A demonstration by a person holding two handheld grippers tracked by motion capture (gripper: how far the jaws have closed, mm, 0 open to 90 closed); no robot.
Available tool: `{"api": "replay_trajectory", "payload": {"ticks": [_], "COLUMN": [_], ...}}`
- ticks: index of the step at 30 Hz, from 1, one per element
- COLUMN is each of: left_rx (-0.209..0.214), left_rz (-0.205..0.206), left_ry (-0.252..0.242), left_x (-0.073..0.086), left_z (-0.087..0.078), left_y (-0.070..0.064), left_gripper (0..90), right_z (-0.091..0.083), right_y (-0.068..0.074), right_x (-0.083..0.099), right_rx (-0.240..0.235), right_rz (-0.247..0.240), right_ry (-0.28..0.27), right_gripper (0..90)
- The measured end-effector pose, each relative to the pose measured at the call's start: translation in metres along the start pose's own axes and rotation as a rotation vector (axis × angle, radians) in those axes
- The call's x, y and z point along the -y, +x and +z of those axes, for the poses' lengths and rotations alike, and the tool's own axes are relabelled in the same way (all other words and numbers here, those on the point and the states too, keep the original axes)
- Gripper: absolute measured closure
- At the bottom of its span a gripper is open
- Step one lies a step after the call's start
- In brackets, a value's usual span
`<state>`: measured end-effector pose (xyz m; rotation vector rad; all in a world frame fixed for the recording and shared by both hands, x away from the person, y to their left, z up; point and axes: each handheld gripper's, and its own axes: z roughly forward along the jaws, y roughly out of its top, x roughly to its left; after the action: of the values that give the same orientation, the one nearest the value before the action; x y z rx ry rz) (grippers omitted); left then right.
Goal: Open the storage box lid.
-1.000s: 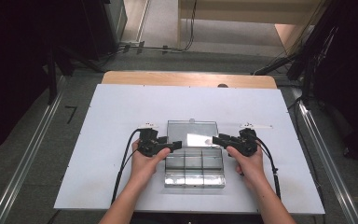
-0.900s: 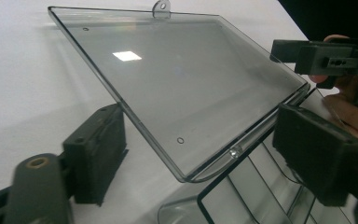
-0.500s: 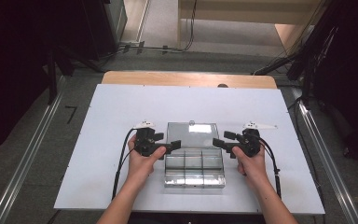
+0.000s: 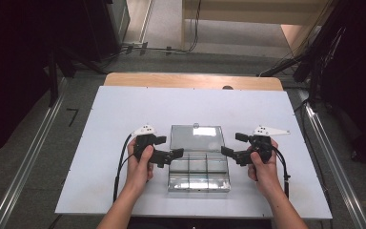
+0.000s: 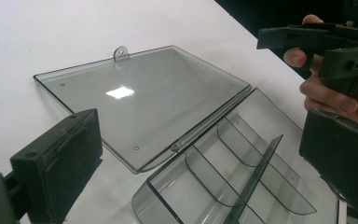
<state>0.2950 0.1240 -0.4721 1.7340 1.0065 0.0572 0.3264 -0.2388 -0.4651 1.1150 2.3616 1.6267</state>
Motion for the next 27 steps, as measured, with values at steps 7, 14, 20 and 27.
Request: {"api": "replay_trajectory", "payload": {"ticks": [7,14,20,27], "left_rx": [-0.003,-0.003,-0.015,-0.025], "left_rz": [0.029,0.057,0.066,0.067], "left_ry": [0.003,0.011,0.012,0.020], "left_x": [0.002,0.005,0.007,0.012], "left_z": [-0.012,-0.024,-0.035,-0.048], "left_y": [-0.001,-0.001,0.000,0.003], "left_gripper": [0.0,0.0,0.0,0.0], "right_z": [-0.008,-0.020,-0.033,-0.048], "right_y": [0.003,0.004,0.002,-0.002], "right_x": [0.001,0.005,0.011,0.019], "right_rx": [0.031,0.101,0.139,0.157], "right_rz": [-0.065,-0.091,-0.128,-0.137], "right_ry": [0.000,-0.017,-0.041,-0.051], "right_gripper": [0.0,0.0,0.0,0.0]}}
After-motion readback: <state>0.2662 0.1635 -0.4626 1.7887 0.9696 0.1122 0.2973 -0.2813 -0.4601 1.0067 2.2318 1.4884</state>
